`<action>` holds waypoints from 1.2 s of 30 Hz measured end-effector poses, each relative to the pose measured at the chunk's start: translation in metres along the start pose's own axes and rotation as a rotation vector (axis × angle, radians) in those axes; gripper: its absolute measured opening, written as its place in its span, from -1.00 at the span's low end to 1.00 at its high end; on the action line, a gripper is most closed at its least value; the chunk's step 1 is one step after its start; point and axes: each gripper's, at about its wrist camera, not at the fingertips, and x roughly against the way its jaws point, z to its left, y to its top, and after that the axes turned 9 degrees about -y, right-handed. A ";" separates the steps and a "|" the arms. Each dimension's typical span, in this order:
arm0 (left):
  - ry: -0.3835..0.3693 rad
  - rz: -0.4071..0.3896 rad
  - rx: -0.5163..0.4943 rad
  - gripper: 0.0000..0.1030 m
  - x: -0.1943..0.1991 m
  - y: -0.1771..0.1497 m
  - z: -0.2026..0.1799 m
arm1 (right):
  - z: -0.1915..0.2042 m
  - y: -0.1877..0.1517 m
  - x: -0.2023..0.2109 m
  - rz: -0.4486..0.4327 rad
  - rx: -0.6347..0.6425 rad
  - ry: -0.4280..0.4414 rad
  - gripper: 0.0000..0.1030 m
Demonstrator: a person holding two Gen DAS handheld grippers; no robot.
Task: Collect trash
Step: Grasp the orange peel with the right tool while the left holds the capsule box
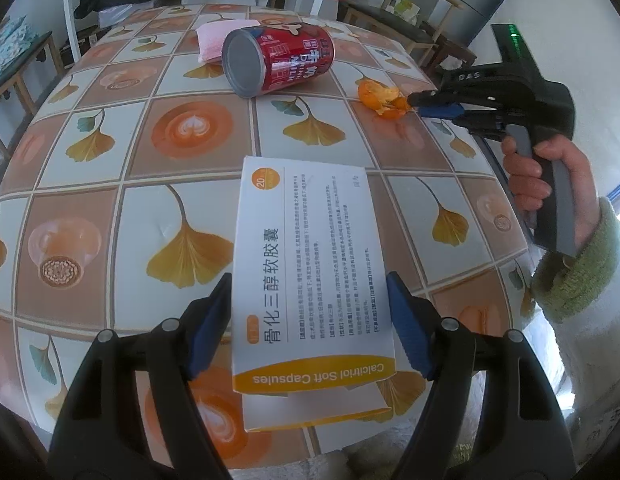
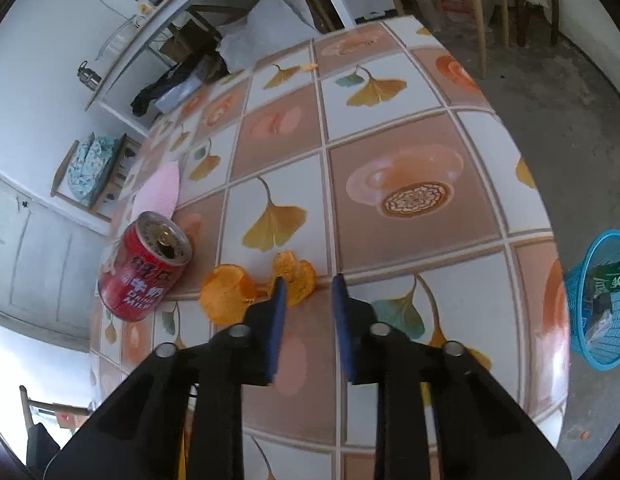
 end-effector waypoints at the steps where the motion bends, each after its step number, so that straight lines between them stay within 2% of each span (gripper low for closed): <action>1: -0.003 -0.001 -0.001 0.38 0.000 0.000 0.000 | 0.000 0.000 0.000 -0.003 0.002 -0.004 -0.85; 4: -0.010 -0.003 -0.005 0.38 0.001 -0.001 0.001 | -0.004 -0.003 0.002 -0.012 -0.016 -0.008 -0.92; 11: -0.016 -0.007 -0.016 0.38 0.001 -0.002 0.001 | -0.007 -0.001 0.017 -0.017 -0.030 0.028 -0.93; 14: -0.016 -0.008 -0.015 0.38 0.001 -0.002 0.001 | 0.000 0.005 0.012 -0.004 -0.021 0.003 -0.78; 15: -0.017 -0.009 -0.014 0.38 0.001 -0.002 0.002 | 0.001 0.007 0.009 0.001 -0.018 0.004 -0.58; 16: -0.017 -0.010 -0.014 0.38 0.001 -0.002 0.001 | 0.004 0.009 0.004 0.008 -0.010 -0.001 -0.50; 21: -0.018 -0.014 -0.015 0.38 0.002 -0.004 0.001 | 0.016 0.015 -0.006 -0.005 0.040 -0.049 -0.50; 23: -0.017 -0.014 -0.017 0.38 0.002 -0.004 0.000 | 0.020 0.014 -0.007 -0.014 0.062 -0.090 -0.64; 24: -0.015 -0.014 -0.018 0.38 0.002 -0.004 0.000 | 0.021 0.013 -0.007 -0.019 0.074 -0.118 -0.81; 25: -0.015 -0.014 -0.018 0.38 0.002 -0.004 0.000 | 0.020 0.012 -0.006 -0.022 0.077 -0.124 -0.90; 30: -0.018 -0.017 -0.019 0.38 0.002 -0.004 0.000 | 0.008 0.007 0.005 -0.049 0.054 -0.141 -0.94; 36: -0.016 -0.020 -0.023 0.38 0.002 -0.004 0.001 | 0.016 0.006 0.041 -0.121 0.053 -0.060 -0.94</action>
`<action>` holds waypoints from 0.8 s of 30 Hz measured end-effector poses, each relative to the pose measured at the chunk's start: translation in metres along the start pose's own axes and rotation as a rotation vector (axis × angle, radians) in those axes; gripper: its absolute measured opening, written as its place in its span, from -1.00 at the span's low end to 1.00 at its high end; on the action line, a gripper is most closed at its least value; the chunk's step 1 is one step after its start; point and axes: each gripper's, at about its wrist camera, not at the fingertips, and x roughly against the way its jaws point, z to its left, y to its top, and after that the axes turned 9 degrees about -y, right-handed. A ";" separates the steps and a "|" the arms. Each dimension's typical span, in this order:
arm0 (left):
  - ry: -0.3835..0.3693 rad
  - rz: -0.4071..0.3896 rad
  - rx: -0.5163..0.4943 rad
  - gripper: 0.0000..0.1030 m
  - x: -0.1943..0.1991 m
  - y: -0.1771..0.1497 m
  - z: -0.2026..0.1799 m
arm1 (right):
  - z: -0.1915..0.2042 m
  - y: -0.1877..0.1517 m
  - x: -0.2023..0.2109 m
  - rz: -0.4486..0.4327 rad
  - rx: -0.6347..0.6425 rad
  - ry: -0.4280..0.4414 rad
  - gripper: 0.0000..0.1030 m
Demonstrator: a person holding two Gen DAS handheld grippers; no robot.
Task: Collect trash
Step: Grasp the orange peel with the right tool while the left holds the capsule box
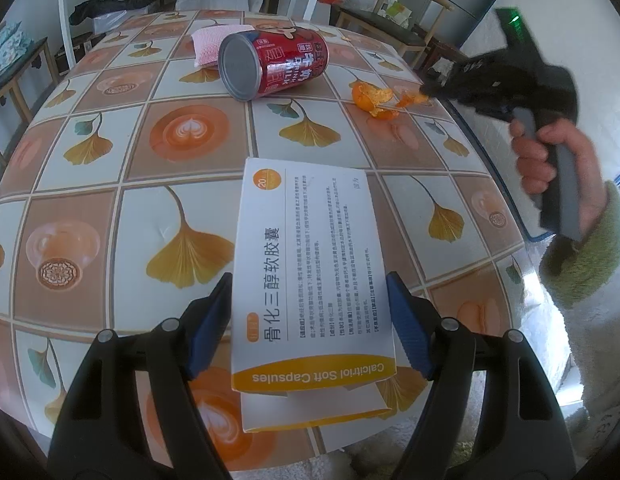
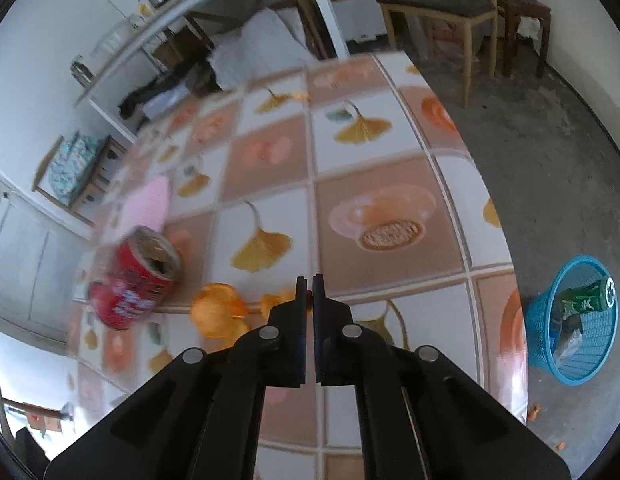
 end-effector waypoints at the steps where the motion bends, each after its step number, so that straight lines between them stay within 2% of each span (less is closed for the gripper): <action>1: 0.001 0.000 0.000 0.38 0.000 0.000 0.000 | 0.003 0.001 0.005 -0.010 0.004 0.013 -0.94; 5: 0.002 0.000 0.000 0.38 0.000 0.000 0.000 | 0.021 0.005 0.021 -0.051 0.033 0.053 -0.94; 8: 0.002 -0.001 -0.001 0.38 0.000 -0.001 0.000 | 0.029 0.007 0.023 -0.044 0.036 0.101 -0.94; 11: 0.004 0.000 -0.001 0.38 0.000 0.000 0.000 | 0.036 0.004 0.023 -0.054 0.060 0.090 -0.94; 20: 0.003 -0.002 -0.001 0.38 0.001 -0.001 0.000 | 0.041 -0.015 -0.028 0.048 0.115 0.055 -0.94; 24: 0.004 -0.001 -0.002 0.38 0.001 -0.001 0.000 | 0.037 -0.018 -0.031 0.060 0.124 0.057 -0.89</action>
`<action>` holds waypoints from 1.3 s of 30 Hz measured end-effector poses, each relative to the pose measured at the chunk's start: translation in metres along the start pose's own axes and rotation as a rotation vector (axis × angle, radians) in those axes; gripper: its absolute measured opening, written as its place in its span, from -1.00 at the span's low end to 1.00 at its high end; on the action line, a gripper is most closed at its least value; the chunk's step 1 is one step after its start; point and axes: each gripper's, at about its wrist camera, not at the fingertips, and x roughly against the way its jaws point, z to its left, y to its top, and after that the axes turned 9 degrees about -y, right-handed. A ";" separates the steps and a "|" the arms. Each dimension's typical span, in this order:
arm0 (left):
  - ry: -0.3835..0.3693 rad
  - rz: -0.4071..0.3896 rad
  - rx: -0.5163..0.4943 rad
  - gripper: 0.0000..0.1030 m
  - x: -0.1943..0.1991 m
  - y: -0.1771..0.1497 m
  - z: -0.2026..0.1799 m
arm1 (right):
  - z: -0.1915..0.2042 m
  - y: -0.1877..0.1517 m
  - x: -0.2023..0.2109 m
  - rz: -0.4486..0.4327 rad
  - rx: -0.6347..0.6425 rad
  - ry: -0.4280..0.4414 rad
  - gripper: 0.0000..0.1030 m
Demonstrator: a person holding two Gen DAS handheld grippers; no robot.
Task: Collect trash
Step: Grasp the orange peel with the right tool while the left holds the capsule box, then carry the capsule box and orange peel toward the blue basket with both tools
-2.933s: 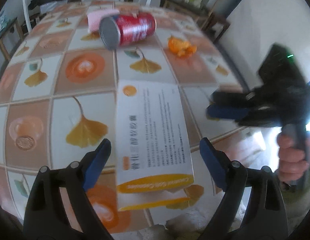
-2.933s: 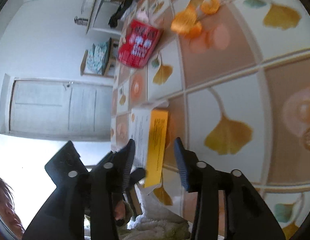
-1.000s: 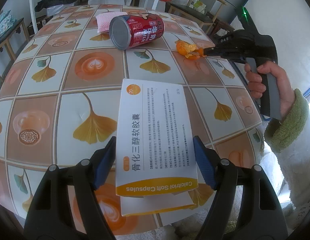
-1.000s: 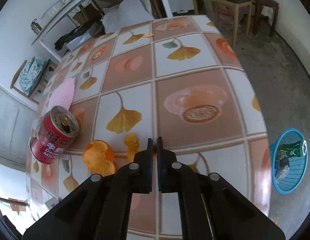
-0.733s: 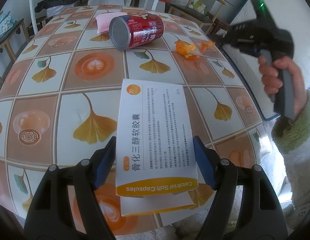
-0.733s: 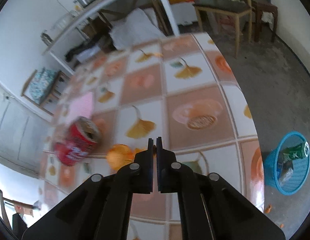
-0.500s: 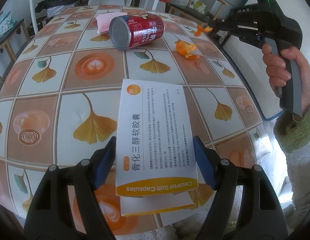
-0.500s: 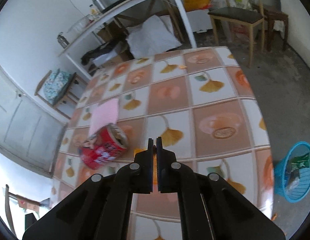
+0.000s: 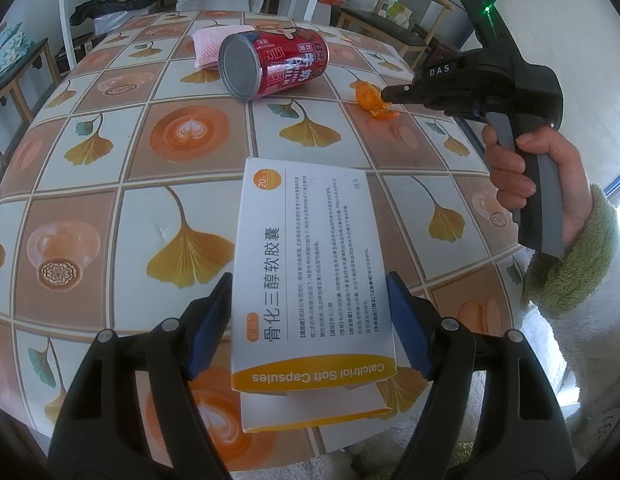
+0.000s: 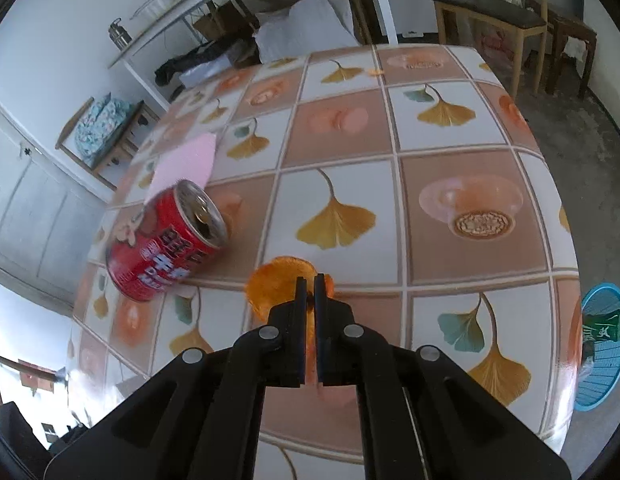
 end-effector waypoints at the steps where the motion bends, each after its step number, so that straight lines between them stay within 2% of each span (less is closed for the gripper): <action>1: 0.000 0.000 0.000 0.38 0.000 0.000 0.000 | -0.002 0.001 0.002 -0.006 -0.003 0.012 -0.76; 4: 0.000 -0.001 0.001 0.38 0.000 0.000 0.000 | -0.009 0.003 0.011 -0.053 -0.018 0.040 -0.34; 6: 0.000 -0.002 0.000 0.38 0.000 0.000 0.000 | -0.014 0.006 0.010 -0.057 -0.028 0.040 -0.34; 11: 0.000 -0.002 0.000 0.38 0.000 0.000 0.000 | -0.020 0.007 -0.012 0.032 -0.049 0.092 -0.34; 14: 0.000 -0.002 0.001 0.38 0.000 0.000 0.000 | -0.015 0.007 -0.016 0.032 -0.029 0.098 -0.34; 15: 0.000 -0.002 0.000 0.38 0.000 0.000 0.000 | -0.013 0.007 -0.017 0.036 -0.028 0.099 -0.35; 18: 0.004 -0.003 -0.001 0.38 0.000 0.000 -0.001 | -0.004 0.004 -0.020 0.045 -0.002 0.085 -0.69; 21: 0.003 -0.007 0.002 0.38 0.000 -0.001 -0.001 | 0.004 0.001 -0.019 0.036 0.028 0.054 -0.84; 24: 0.007 -0.012 0.011 0.34 0.001 0.000 -0.001 | 0.007 0.000 -0.016 0.020 0.043 0.034 -0.89; 31: 0.005 -0.015 0.026 0.29 0.002 0.002 -0.001 | 0.002 -0.002 0.013 -0.036 0.016 0.053 -0.90; 39: -0.005 -0.024 0.030 0.28 0.012 0.000 -0.015 | -0.035 -0.018 0.069 -0.116 -0.073 0.110 -0.90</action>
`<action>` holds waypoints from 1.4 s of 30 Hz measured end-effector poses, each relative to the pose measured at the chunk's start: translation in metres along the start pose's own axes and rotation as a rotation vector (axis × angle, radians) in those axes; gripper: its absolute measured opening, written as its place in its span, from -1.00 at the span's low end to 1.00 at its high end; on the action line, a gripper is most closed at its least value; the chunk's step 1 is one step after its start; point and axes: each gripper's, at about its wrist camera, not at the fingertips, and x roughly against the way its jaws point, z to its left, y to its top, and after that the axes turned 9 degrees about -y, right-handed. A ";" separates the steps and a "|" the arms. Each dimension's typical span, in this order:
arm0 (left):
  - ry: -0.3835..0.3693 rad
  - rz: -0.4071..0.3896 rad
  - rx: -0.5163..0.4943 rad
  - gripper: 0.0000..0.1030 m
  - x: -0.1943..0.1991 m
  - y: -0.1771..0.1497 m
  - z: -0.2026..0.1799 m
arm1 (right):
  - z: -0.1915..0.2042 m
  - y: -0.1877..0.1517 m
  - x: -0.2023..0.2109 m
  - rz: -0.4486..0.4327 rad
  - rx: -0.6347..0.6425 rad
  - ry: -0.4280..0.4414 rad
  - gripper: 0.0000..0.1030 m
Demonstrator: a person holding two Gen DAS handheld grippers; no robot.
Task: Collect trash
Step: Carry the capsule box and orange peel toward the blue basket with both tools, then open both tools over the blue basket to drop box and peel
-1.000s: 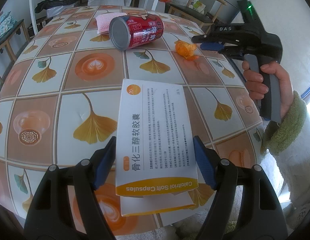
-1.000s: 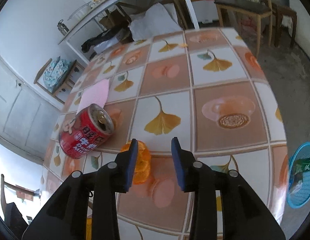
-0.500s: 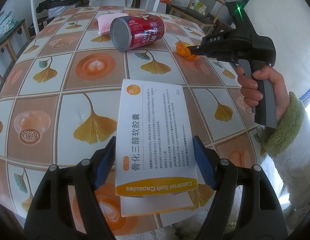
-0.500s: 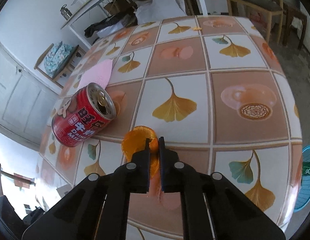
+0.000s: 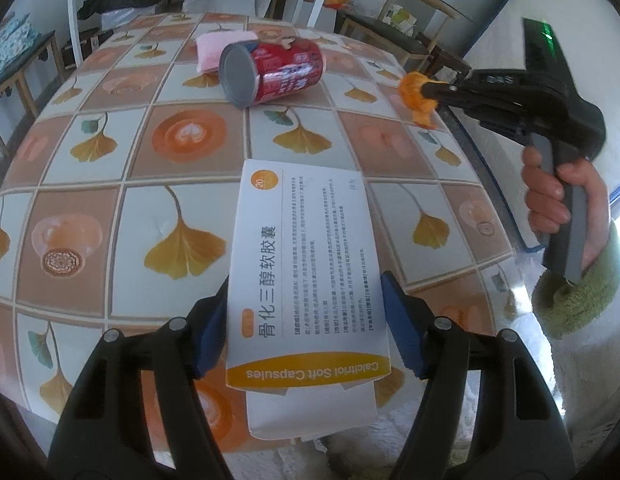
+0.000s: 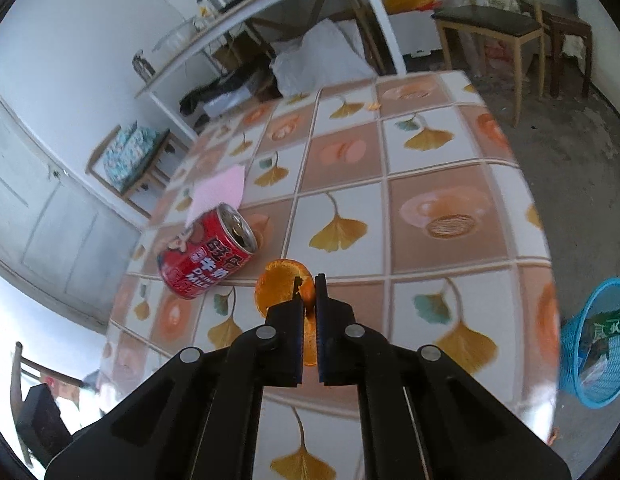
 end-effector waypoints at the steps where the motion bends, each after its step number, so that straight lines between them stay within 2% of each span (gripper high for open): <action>1: -0.001 -0.003 -0.009 0.28 0.002 0.001 -0.005 | -0.007 -0.001 0.009 -0.014 -0.014 0.008 -0.90; 6: -0.038 -0.017 -0.072 0.28 0.012 0.010 -0.039 | -0.056 -0.015 0.072 -0.116 -0.112 -0.002 -0.90; 11: -0.113 -0.015 -0.185 0.28 0.009 0.026 -0.093 | -0.133 -0.041 0.143 -0.235 -0.253 -0.098 -0.90; 15: -0.203 0.019 -0.272 0.28 -0.007 0.042 -0.145 | -0.211 -0.087 0.200 -0.306 -0.414 -0.221 -0.90; 20: -0.301 0.106 -0.363 0.28 -0.049 0.062 -0.218 | -0.281 -0.146 0.228 -0.311 -0.581 -0.320 -0.90; 24: -0.362 0.240 -0.365 0.29 -0.108 0.072 -0.268 | -0.326 -0.187 0.221 -0.258 -0.694 -0.345 -0.90; 28: -0.360 0.349 -0.359 0.29 -0.167 0.075 -0.307 | -0.354 -0.205 0.194 -0.200 -0.763 -0.337 -0.90; 31: -0.343 0.397 -0.374 0.29 -0.208 0.080 -0.343 | -0.375 -0.207 0.176 -0.178 -0.803 -0.315 -0.90; 34: -0.344 0.411 -0.395 0.36 -0.238 0.091 -0.379 | -0.397 -0.196 0.154 -0.174 -0.845 -0.312 -0.89; 36: -0.334 0.414 -0.396 0.55 -0.264 0.105 -0.402 | -0.423 -0.186 0.131 -0.164 -0.879 -0.323 -0.87; 38: -0.309 0.386 -0.395 0.65 -0.280 0.114 -0.412 | -0.447 -0.181 0.104 -0.145 -0.895 -0.324 -0.64; 39: -0.298 0.368 -0.387 0.65 -0.283 0.116 -0.413 | -0.457 -0.181 0.094 -0.130 -0.904 -0.331 -0.34; 41: -0.289 0.316 -0.338 0.65 -0.280 0.120 -0.405 | -0.474 -0.185 0.071 -0.093 -0.938 -0.365 -0.29; 42: -0.313 0.308 -0.314 0.65 -0.274 0.120 -0.397 | -0.479 -0.190 0.063 -0.077 -0.943 -0.386 -0.29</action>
